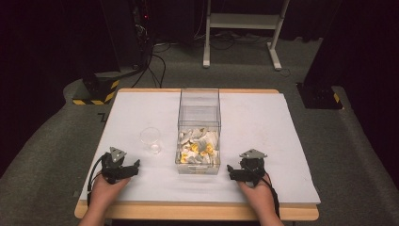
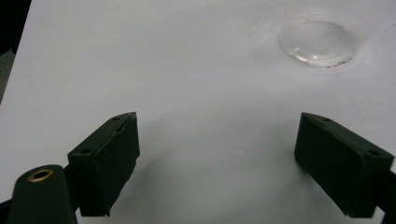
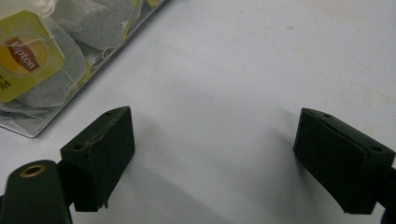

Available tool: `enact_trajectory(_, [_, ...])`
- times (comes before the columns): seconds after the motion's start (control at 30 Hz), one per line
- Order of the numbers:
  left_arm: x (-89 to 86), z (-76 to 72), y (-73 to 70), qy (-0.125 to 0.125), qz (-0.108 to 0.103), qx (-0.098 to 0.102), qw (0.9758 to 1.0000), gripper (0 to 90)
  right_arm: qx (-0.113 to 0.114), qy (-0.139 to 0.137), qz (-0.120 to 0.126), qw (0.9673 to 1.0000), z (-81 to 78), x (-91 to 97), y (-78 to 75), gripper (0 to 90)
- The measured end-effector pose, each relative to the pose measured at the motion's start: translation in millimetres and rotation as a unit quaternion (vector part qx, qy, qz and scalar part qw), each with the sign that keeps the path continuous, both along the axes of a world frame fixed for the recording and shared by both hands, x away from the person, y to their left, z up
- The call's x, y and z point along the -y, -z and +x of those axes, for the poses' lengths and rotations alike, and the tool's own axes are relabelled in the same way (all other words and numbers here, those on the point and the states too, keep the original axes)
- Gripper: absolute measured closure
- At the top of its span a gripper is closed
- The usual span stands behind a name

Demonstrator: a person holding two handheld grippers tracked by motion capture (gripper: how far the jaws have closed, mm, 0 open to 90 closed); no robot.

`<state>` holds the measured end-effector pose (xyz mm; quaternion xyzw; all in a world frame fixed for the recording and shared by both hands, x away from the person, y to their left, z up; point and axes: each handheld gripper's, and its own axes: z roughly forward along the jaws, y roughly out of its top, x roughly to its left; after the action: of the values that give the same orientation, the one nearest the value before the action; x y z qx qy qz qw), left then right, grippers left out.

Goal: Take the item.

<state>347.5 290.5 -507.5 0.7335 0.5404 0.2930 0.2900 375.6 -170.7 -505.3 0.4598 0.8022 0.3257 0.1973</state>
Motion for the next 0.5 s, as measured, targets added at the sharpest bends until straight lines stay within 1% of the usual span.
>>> enact_trajectory(0.03, [-0.5,0.3,-0.5,0.001,0.001,-0.003,1.0,14.2,-0.001,0.001,0.0,1.0,-0.1,0.0,0.0,12.4])
enact_trajectory(0.13, [-0.2,0.7,-1.2,0.002,0.001,-0.004,1.0,13.7,0.0,0.001,0.0,1.0,-0.1,-0.1,0.0,12.4])
enact_trajectory(0.17, [0.1,0.4,-1.6,0.004,-0.002,-0.007,1.0,13.7,0.0,0.001,0.0,1.0,-0.2,-0.2,-0.1,12.5])
enact_trajectory(0.23, [1.0,-0.3,-2.7,0.013,0.0,-0.013,0.9998,12.8,0.0,0.001,0.0,1.0,-0.3,-0.2,-0.1,12.5])
enact_trajectory(0.3, [3.2,-2.0,-4.2,0.024,-0.01,-0.015,0.9996,10.2,0.0,0.001,0.0,1.0,-0.3,-0.2,-0.1,12.5])
enact_trajectory(0.33, [3.2,-2.0,-4.2,0.024,-0.01,-0.015,0.9996,8.4,0.0,0.001,-0.001,1.0,-0.3,-0.2,-0.1,12.5])
enact_trajectory(0.37, [4.4,-3.4,-6.4,0.029,-0.02,-0.015,0.9993,6.8,0.0,0.001,0.0,1.0,-0.3,-0.2,-0.1,12.5])
enact_trajectory(0.43, [4.6,-4.5,-8.2,0.033,-0.021,-0.014,0.9991,5.6,0.0,0.001,0.0,1.0,-0.3,-0.2,-0.1,12.5])
enact_trajectory(0.47, [4.7,-5.3,-9.4,0.036,-0.025,-0.014,0.999,4.6,0.0,0.001,0.0,1.0,-0.3,-0.2,-0.1,12.5])
enact_trajectory(0.5, [5.1,-7.1,-11.1,0.044,-0.036,-0.013,0.9983,3.5,0.0,0.001,0.0,1.0,-0.2,-0.1,0.0,12.4])
